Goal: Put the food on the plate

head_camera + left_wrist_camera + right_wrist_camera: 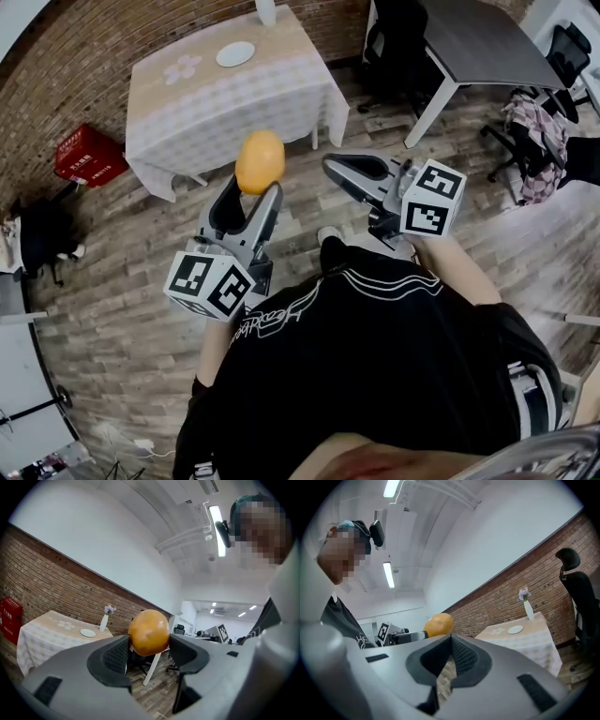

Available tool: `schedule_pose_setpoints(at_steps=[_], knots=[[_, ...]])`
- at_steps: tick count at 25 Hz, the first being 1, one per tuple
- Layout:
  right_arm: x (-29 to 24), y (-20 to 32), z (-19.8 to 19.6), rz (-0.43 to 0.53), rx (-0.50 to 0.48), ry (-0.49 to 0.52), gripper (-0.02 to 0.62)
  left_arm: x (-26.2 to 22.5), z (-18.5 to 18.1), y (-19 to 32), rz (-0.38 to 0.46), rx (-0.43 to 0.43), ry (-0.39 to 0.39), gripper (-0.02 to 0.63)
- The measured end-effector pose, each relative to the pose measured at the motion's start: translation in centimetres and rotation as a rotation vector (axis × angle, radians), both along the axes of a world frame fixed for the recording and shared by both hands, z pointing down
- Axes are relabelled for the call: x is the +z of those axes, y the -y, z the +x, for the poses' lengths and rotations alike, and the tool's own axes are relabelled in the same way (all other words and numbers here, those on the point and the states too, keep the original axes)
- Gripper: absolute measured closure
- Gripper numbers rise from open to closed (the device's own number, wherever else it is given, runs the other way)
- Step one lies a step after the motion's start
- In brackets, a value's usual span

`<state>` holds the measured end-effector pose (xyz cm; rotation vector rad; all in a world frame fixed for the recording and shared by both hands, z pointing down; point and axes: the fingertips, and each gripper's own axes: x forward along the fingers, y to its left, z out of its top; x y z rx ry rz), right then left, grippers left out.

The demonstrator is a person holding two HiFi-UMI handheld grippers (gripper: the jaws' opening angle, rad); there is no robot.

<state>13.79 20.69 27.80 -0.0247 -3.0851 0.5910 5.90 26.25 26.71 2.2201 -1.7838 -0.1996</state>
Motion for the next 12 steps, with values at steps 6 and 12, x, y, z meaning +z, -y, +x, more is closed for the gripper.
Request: schedule_pose_setpoints(at_steps=[6, 12], knots=[[0.3, 2.3, -2.3, -0.001, -0.025, -0.003, 0.598, 0.3, -2.1, 2.0, -0.009, -0.029, -0.003, 0.344], [1.3, 6.9, -5.8, -0.037, -0.036, -0.009, 0.598, 1.1, -5.6, 6.3, -0.049, -0.046, -0.004, 0.344]])
